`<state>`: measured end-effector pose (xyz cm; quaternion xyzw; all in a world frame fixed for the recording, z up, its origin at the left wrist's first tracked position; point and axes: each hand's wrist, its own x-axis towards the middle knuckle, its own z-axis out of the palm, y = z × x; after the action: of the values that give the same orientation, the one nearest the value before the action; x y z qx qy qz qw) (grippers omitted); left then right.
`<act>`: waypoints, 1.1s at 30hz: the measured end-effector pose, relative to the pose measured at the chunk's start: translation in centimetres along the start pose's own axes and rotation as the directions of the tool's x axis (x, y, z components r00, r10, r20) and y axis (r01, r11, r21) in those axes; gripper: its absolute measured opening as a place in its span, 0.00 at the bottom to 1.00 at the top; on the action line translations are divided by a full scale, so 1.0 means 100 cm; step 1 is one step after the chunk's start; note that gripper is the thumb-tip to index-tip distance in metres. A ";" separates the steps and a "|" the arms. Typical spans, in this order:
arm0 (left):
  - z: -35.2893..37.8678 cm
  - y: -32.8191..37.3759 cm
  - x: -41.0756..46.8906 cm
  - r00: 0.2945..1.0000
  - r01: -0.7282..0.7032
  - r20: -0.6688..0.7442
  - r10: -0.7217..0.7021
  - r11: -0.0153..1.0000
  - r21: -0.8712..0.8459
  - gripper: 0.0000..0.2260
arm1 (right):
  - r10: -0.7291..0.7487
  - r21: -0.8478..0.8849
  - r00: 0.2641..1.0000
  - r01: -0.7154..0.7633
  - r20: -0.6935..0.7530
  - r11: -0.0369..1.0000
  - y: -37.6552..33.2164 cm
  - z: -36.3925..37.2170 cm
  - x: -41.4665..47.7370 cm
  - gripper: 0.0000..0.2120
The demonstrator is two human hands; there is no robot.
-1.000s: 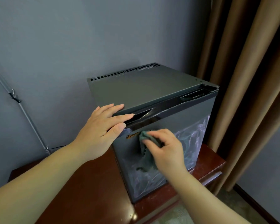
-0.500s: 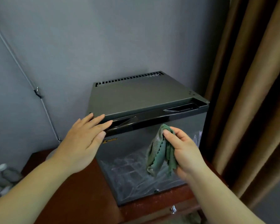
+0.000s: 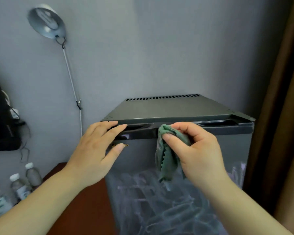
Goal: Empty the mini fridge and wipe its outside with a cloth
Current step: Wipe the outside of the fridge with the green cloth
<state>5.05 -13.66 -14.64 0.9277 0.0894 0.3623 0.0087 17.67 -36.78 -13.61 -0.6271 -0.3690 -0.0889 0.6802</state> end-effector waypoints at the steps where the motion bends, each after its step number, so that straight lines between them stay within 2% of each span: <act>1: 0.006 -0.003 0.000 0.999 -0.013 -0.050 0.013 1.000 -0.012 0.24 | -0.083 -0.049 0.997 0.083 -0.007 0.995 0.004 0.004 0.002 0.07; 4: 0.018 -0.011 0.000 0.987 -0.060 -0.147 0.057 0.998 -0.016 0.23 | -0.328 -0.231 0.945 0.317 -0.006 0.920 0.018 0.015 0.005 0.07; 7: 0.025 -0.018 0.000 0.972 -0.114 -0.204 0.115 0.993 0.018 0.24 | -0.532 -0.394 0.845 0.507 0.051 0.767 0.036 0.027 0.003 0.06; 12: 0.038 -0.024 -0.001 0.943 -0.143 -0.299 0.148 0.989 0.039 0.26 | -0.703 -0.550 0.703 0.630 0.104 0.549 0.065 0.042 -0.005 0.06; 16: 0.048 -0.027 -0.006 0.923 -0.132 -0.348 0.163 0.985 0.112 0.30 | -0.782 -0.632 0.614 0.649 0.108 0.422 0.076 0.047 -0.008 0.08; 19: 0.053 -0.025 -0.006 0.909 -0.138 -0.384 0.164 0.986 0.096 0.32 | -0.828 -0.714 0.535 0.645 0.167 0.273 0.087 0.052 -0.007 0.07; 22: 0.056 -0.026 -0.006 0.895 -0.137 -0.411 0.172 0.984 0.114 0.32 | -0.856 -0.742 0.484 0.639 0.183 0.203 0.097 0.057 -0.006 0.06; 25: 0.055 -0.029 -0.005 0.894 -0.141 -0.407 0.188 0.980 0.142 0.32 | -0.874 -0.747 0.416 0.657 0.250 0.100 0.109 0.061 -0.006 0.12; 28: 0.051 -0.031 -0.005 0.900 -0.145 -0.388 0.198 0.976 0.163 0.33 | -0.863 -0.717 0.396 0.695 0.314 0.058 0.124 0.057 -0.009 0.16; 31: 0.051 -0.031 -0.005 0.902 -0.148 -0.386 0.195 0.978 0.148 0.33 | -0.841 -0.676 0.364 0.737 0.399 -0.002 0.139 0.048 -0.020 0.14; 33: 0.052 -0.031 -0.004 0.901 -0.147 -0.389 0.193 0.978 0.146 0.32 | -0.854 -0.674 0.342 0.738 0.392 -0.014 0.138 0.041 -0.017 0.13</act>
<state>7.76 -10.42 -19.03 0.8370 0.0281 0.5383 -0.0940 22.92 -30.82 -25.76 -0.5128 -0.5310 -0.6496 0.1818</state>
